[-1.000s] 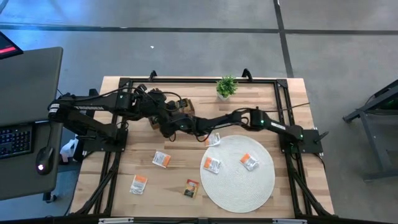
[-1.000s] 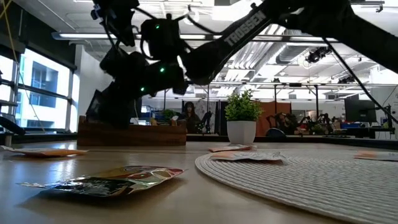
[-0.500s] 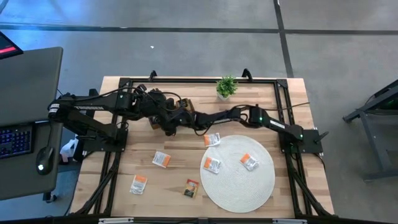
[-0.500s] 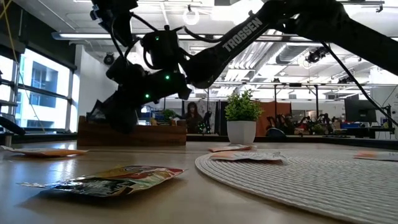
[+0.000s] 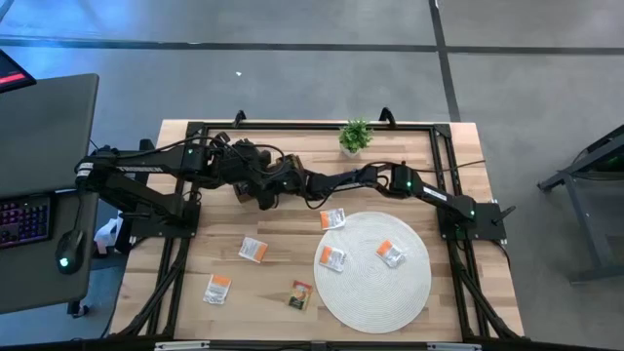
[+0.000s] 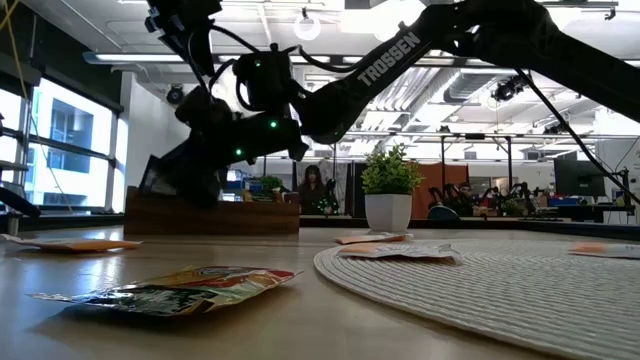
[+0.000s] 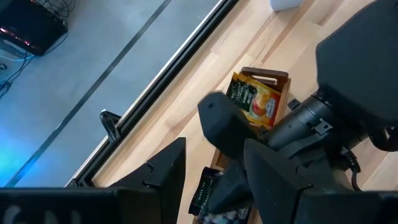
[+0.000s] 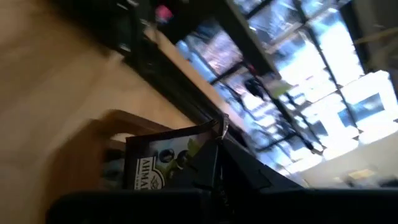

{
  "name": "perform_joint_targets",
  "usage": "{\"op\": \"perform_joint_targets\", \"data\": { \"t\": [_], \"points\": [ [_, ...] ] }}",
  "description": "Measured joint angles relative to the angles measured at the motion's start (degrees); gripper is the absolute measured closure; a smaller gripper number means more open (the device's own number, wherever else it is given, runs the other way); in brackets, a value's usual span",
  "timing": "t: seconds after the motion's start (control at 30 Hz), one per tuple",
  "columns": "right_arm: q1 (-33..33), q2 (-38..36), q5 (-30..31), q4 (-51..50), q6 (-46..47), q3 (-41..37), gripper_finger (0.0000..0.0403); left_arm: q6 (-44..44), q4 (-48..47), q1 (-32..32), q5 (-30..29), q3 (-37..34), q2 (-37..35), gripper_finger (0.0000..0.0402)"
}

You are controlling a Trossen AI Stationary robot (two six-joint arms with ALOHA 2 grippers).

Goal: Pick & Place Tea
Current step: Put the violet tea bag into the left section of the wooden organizer, then put the white tea bag into the middle section of the wooden organizer

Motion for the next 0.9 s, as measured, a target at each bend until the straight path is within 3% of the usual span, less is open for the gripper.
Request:
{"op": "perform_joint_targets", "data": {
  "t": [0.1,0.4,0.5,0.7,0.8,0.9],
  "points": [
    [-0.14,0.0,-3.67,-3.19,-0.32,0.0,0.0386,0.0,0.01,0.0,0.0,0.0,0.0,0.0243],
    [-0.25,0.0,-2.48,-5.16,0.74,-0.02,0.0321,-0.02,0.02,0.0,-0.01,0.0,0.0,0.0243],
    [0.84,-0.13,0.11,-2.75,3.74,-0.02,0.03,-0.06,0.01,0.0,0.78,0.0,0.0,0.0243],
    [4.16,-3.65,4.33,-7.43,4.8,-0.13,0.0285,-0.26,-0.48,-0.03,1.62,0.0,0.0,0.0243],
    [6.02,-7.04,11.27,-15.72,4.68,-0.13,0.0284,-0.59,-1.45,0.0,1.67,0.08,-0.09,0.0243],
    [7.8,-11.03,17.83,-31.27,2.44,-0.13,0.0284,-1.21,-1.52,-0.08,6.33,0.26,-1.27,0.0243]
  ]
}}
